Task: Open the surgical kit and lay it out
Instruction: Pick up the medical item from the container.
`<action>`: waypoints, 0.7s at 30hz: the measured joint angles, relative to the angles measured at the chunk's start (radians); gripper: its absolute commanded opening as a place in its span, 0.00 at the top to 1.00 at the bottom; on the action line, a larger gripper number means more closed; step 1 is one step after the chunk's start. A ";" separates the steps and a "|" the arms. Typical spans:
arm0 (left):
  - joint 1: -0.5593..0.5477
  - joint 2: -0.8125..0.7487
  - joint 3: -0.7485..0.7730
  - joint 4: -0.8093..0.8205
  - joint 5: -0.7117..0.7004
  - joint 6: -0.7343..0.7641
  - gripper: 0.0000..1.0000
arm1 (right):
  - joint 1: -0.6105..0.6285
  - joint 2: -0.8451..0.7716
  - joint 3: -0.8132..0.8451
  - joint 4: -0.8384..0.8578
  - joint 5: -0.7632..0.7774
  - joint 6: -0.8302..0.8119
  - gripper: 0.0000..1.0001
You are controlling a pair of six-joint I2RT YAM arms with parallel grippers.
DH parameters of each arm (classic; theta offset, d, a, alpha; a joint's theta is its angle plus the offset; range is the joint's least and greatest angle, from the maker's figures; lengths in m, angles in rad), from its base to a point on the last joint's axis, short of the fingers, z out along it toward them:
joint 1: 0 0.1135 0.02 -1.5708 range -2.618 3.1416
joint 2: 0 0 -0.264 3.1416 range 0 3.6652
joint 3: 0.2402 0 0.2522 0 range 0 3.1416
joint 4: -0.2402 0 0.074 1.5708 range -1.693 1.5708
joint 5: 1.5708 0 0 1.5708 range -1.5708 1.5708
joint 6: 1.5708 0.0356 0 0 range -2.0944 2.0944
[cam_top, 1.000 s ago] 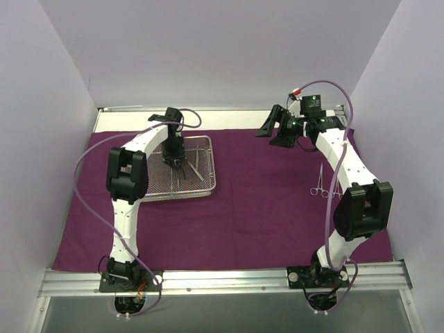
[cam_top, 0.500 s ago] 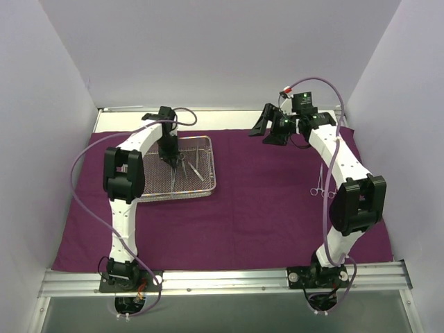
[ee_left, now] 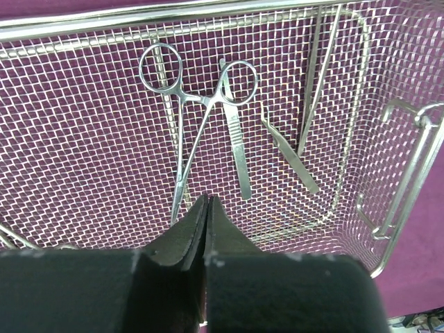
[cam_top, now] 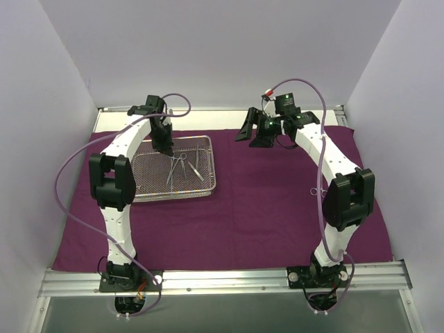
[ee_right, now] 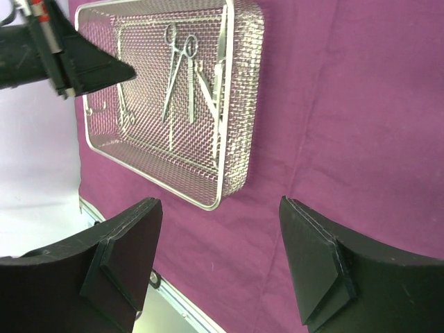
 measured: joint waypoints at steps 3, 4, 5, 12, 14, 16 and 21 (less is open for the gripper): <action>0.003 0.008 -0.004 0.004 0.001 0.006 0.82 | 0.008 0.000 0.008 0.001 0.000 0.000 0.31; 0.004 0.016 -0.001 0.003 0.001 0.007 0.75 | 0.011 0.000 0.011 0.002 0.000 0.000 0.31; 0.005 0.026 0.008 0.001 0.000 0.008 0.72 | 0.011 0.000 0.011 0.002 0.000 0.000 0.31; 0.007 0.132 0.068 0.009 -0.039 0.004 0.61 | 0.011 0.000 0.012 -0.002 0.000 -0.004 0.31; 0.007 0.154 0.071 0.011 -0.050 0.003 0.63 | 0.010 0.000 0.011 -0.002 0.000 -0.006 0.31; 0.007 0.170 0.071 0.012 -0.058 0.000 0.65 | 0.006 0.000 0.011 -0.002 0.000 -0.008 0.31; 0.007 0.187 0.066 0.016 -0.077 -0.002 0.72 | -0.006 0.000 0.011 -0.002 0.000 -0.013 0.31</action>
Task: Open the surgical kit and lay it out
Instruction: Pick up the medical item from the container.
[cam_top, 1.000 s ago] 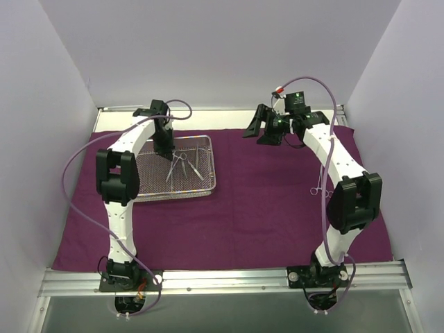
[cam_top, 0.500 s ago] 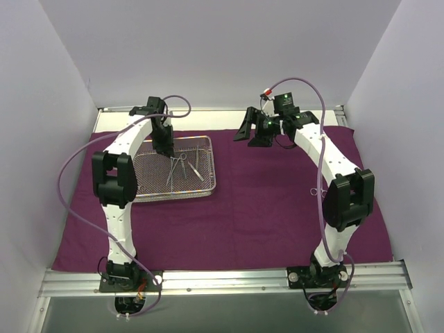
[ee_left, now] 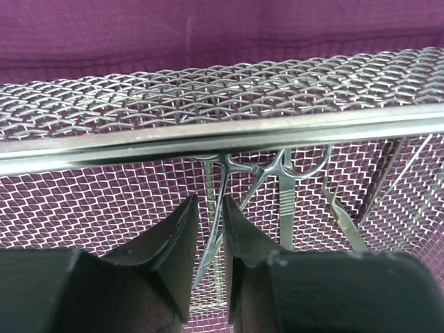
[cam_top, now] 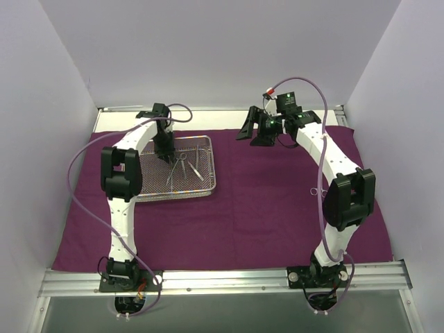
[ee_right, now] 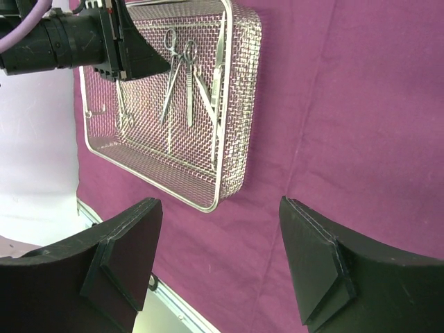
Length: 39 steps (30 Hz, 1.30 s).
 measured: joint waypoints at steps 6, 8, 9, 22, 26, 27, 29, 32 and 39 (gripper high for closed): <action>-0.008 0.014 0.000 0.003 -0.026 -0.001 0.72 | -0.007 0.000 0.000 0.000 0.000 -0.004 0.31; -0.012 0.014 0.001 0.002 -0.035 -0.002 0.72 | -0.008 0.000 0.000 0.000 0.000 -0.005 0.32; -0.014 0.015 0.001 0.003 -0.041 -0.005 0.69 | -0.008 0.000 0.000 0.000 0.000 -0.006 0.31; -0.065 0.020 -0.005 0.003 -0.145 -0.026 0.74 | -0.008 0.000 -0.011 0.001 0.000 -0.006 0.32; -0.066 0.037 0.029 -0.021 -0.151 -0.023 0.93 | -0.009 0.000 -0.018 0.001 0.000 -0.007 0.31; -0.065 0.042 0.037 -0.027 -0.141 -0.019 0.98 | -0.010 0.000 -0.018 0.000 0.000 -0.007 0.32; -0.064 0.047 0.045 -0.034 -0.131 -0.008 0.98 | -0.011 0.000 -0.018 0.001 0.000 -0.008 0.32; -0.058 0.047 0.046 -0.035 -0.110 0.019 0.98 | -0.011 0.000 -0.018 0.000 0.000 -0.011 0.32; -0.042 0.003 -0.004 -0.034 -0.044 0.071 0.98 | -0.010 0.000 -0.018 0.000 0.000 -0.016 0.32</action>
